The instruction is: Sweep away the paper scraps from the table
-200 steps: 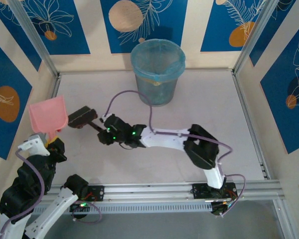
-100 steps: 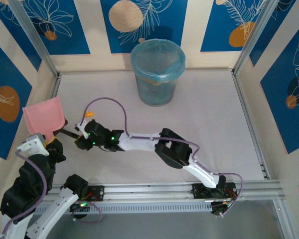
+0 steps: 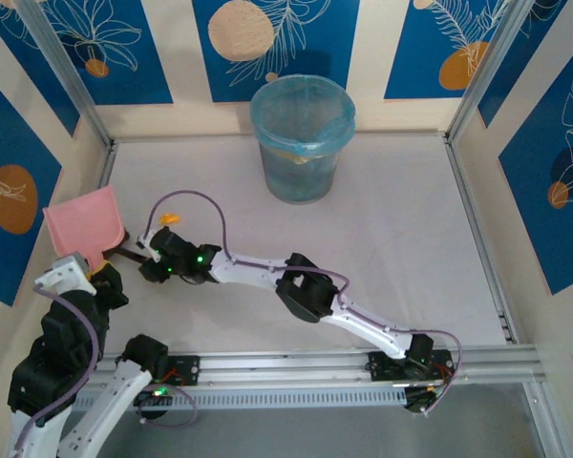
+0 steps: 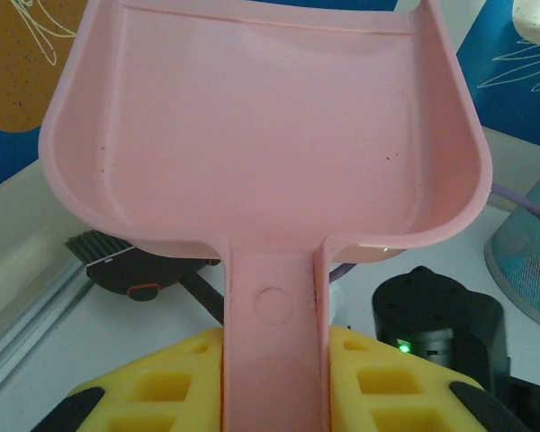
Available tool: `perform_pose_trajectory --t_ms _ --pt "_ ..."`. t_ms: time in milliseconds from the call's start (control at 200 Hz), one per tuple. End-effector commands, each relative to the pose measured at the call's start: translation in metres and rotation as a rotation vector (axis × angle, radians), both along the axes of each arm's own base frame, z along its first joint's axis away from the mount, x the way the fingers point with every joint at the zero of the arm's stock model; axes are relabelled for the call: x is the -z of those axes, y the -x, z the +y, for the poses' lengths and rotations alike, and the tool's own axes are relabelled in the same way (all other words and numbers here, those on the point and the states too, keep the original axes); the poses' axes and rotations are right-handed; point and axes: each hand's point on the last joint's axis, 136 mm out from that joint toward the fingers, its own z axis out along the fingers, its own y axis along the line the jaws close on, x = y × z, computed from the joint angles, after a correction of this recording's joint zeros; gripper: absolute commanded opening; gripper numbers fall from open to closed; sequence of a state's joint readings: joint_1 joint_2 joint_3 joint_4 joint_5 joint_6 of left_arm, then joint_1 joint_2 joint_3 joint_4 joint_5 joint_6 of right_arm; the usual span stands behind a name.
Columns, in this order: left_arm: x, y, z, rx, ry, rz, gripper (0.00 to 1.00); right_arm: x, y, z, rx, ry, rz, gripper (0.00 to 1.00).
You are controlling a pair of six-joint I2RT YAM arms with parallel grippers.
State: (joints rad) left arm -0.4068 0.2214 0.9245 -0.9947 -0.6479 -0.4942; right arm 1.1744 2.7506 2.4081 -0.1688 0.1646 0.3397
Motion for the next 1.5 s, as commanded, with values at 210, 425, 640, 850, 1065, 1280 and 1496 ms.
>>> perform_pose_trajectory --t_ms 210,425,640,850,1065,1280,1496 --pt "-0.008 -0.006 -0.005 0.015 0.004 -0.022 0.0 -0.001 -0.005 -0.057 0.129 0.15 -0.013 0.0" --pt "-0.008 -0.006 -0.006 0.023 0.006 -0.023 0.0 -0.001 -0.004 -0.133 0.256 0.208 0.031 0.0" --pt "-0.008 -0.006 -0.007 0.027 0.007 -0.024 0.0 -0.002 -0.004 -0.206 0.372 0.265 0.041 0.0" --pt "-0.008 -0.009 -0.013 0.061 0.005 -0.021 0.0 0.001 -0.001 -0.269 0.48 0.298 0.09 0.0" --pt "-0.009 -0.024 -0.04 0.197 0.001 0.018 0.0 -0.008 0.016 -0.309 0.539 0.304 0.103 0.0" --pt "0.003 -0.037 -0.115 0.538 0.141 0.204 0.0 -0.027 0.043 -0.339 0.552 0.271 0.112 0.0" --pt "0.028 -0.028 -0.159 0.739 0.295 0.342 0.0 -0.014 0.047 -0.419 0.788 0.329 0.284 0.0"
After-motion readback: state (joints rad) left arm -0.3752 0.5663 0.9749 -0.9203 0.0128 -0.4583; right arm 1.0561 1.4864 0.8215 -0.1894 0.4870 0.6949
